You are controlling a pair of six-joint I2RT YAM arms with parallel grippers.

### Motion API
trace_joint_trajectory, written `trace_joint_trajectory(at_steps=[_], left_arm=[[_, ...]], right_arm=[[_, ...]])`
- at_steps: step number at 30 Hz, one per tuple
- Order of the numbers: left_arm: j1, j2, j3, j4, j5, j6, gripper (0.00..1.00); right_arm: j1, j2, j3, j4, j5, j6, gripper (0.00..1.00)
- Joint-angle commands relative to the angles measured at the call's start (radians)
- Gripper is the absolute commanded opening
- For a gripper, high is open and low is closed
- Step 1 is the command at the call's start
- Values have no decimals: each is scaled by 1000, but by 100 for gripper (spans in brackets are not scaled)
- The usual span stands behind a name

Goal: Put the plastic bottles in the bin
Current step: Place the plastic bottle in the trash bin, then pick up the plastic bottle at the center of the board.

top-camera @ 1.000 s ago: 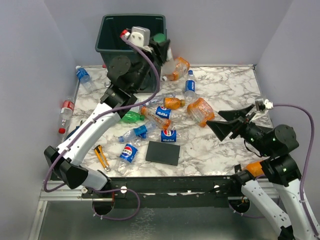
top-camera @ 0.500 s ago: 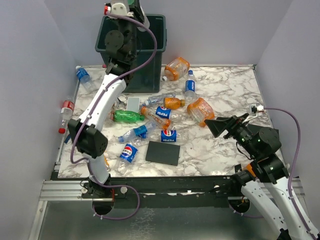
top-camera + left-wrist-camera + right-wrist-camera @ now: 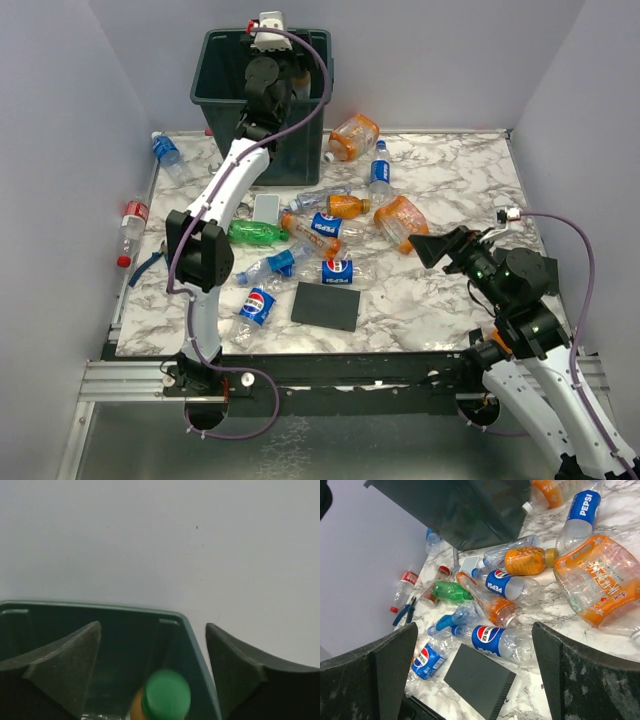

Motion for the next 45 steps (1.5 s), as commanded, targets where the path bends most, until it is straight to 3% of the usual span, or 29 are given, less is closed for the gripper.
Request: trace_joint_trajectory(at_steps=[1, 7, 16, 23, 27, 34, 40, 45], left_arm=[[3, -54, 64, 13, 7, -25, 96], [-9, -226, -26, 15, 13, -124, 99], [-172, -623, -600, -77, 85, -210, 99], [-247, -780, -930, -341, 156, -312, 99], [-249, -860, -1109, -350, 181, -337, 99], [-249, -871, -1228, -321, 219, -374, 99], [-249, -852, -1261, -300, 250, -401, 99], [-250, -853, -1272, -295, 278, -413, 99]], right_arm=[[3, 20, 37, -35, 66, -39, 100], [2, 58, 90, -60, 144, -100, 100], [2, 232, 120, -117, 174, -77, 100], [3, 334, 10, -38, 4, -48, 97], [2, 354, -88, -15, 83, 58, 97], [1, 361, -232, 13, 355, 262, 97], [-26, 411, -243, 147, 430, 288, 100], [-111, 560, -185, 249, 446, 268, 100]])
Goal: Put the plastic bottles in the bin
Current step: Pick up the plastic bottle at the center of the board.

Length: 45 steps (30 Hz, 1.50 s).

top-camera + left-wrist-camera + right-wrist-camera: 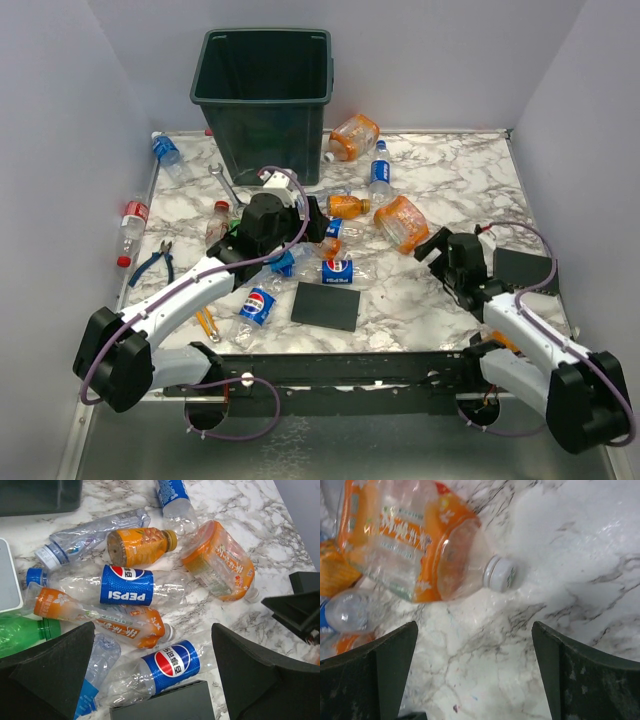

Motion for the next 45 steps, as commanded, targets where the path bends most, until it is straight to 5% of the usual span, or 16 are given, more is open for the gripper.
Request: trace_joint_trajectory(at_steps=[1, 8, 15, 28, 34, 39, 45], left_arm=[[-6, -10, -17, 28, 53, -26, 99], [-12, -15, -25, 34, 60, -28, 99], [-15, -13, -27, 38, 68, -28, 99], [-17, 0, -26, 46, 107, -34, 99], [-18, 15, -27, 53, 132, -39, 99], [-20, 30, -25, 57, 150, -42, 99], [-22, 43, -24, 64, 169, -49, 99]], right_arm=[[-72, 142, 70, 150, 70, -8, 99], [-86, 346, 241, 220, 82, -167, 93], [-91, 556, 356, 173, 20, -211, 71], [-91, 479, 273, 90, -46, -263, 42], [-92, 329, 172, 26, -104, -201, 44], [-92, 123, 103, -46, -132, -157, 77], [-91, -55, 27, -110, -242, -186, 81]])
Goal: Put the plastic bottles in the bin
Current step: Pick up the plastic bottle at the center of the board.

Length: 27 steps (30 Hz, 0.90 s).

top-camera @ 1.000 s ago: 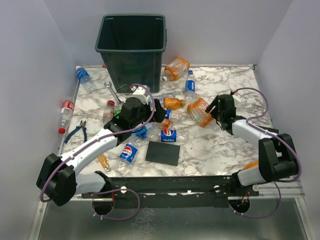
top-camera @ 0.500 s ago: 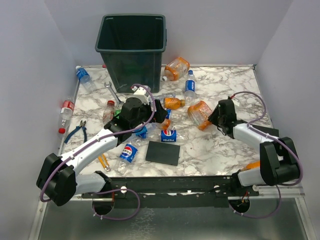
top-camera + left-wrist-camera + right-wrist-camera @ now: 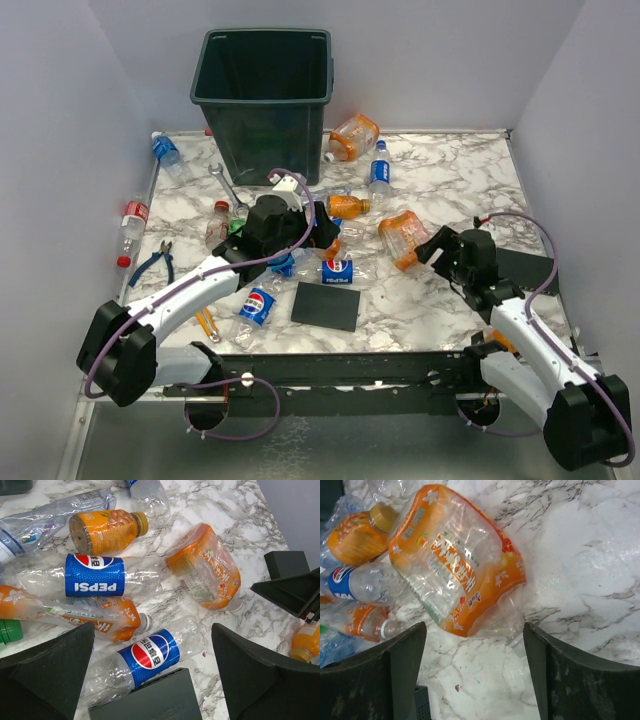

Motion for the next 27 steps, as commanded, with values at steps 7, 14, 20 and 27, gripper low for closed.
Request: trace_joint_trajectory(at_steps=[7, 14, 20, 27], left_arm=[[-12, 26, -10, 35, 66, -22, 99], [-19, 12, -16, 36, 60, -13, 99], [-22, 10, -12, 37, 70, -13, 99], [-23, 5, -15, 37, 68, -11, 99]], right_arm=[[-5, 4, -51, -103, -156, -44, 84], [-4, 109, -52, -2, -127, -90, 86], [-5, 181, -36, 47, -193, -115, 83], [35, 138, -39, 15, -177, -75, 80]])
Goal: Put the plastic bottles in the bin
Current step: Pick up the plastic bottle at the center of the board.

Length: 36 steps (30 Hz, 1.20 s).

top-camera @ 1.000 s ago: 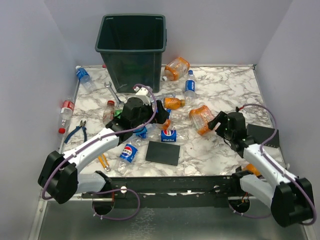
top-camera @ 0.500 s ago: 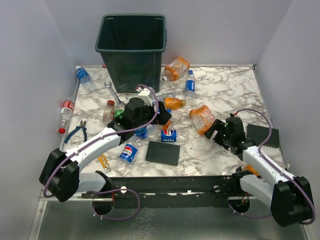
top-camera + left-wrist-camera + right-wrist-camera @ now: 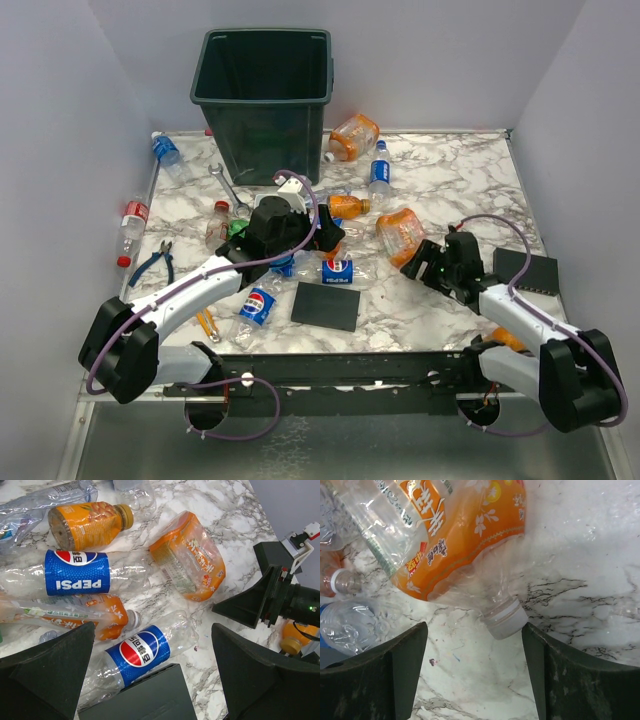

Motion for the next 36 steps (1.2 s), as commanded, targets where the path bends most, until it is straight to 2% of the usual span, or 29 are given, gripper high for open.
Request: trace_joint_trajectory(at_steps=[1, 4, 8, 13, 15, 21, 27, 29, 33, 36], left_arm=[[-4, -16, -11, 15, 18, 1, 99], [-5, -14, -9, 17, 21, 1, 99], [-4, -10, -8, 19, 33, -3, 99], [-6, -18, -11, 23, 37, -6, 99], [-8, -27, -13, 23, 31, -3, 99], [-13, -36, -16, 27, 26, 2, 99], [-12, -26, -15, 31, 37, -3, 99], [-13, -27, -16, 31, 35, -3, 99], [-13, -27, -17, 31, 34, -1, 99], [-13, -25, -16, 32, 37, -3, 99]], right_arm=[[21, -69, 9, -55, 75, 26, 82], [22, -153, 19, -131, 215, 53, 87], [22, -154, 42, -125, 257, 26, 91], [22, 31, 92, -44, 142, -75, 86], [22, 46, 79, 24, 71, -111, 83], [23, 61, 63, 75, -76, -135, 75], [41, 101, 68, 69, -99, -133, 65], [48, 105, 75, 59, -108, -136, 66], [60, 106, 93, -15, -66, -129, 78], [65, 110, 90, -33, -31, -125, 78]])
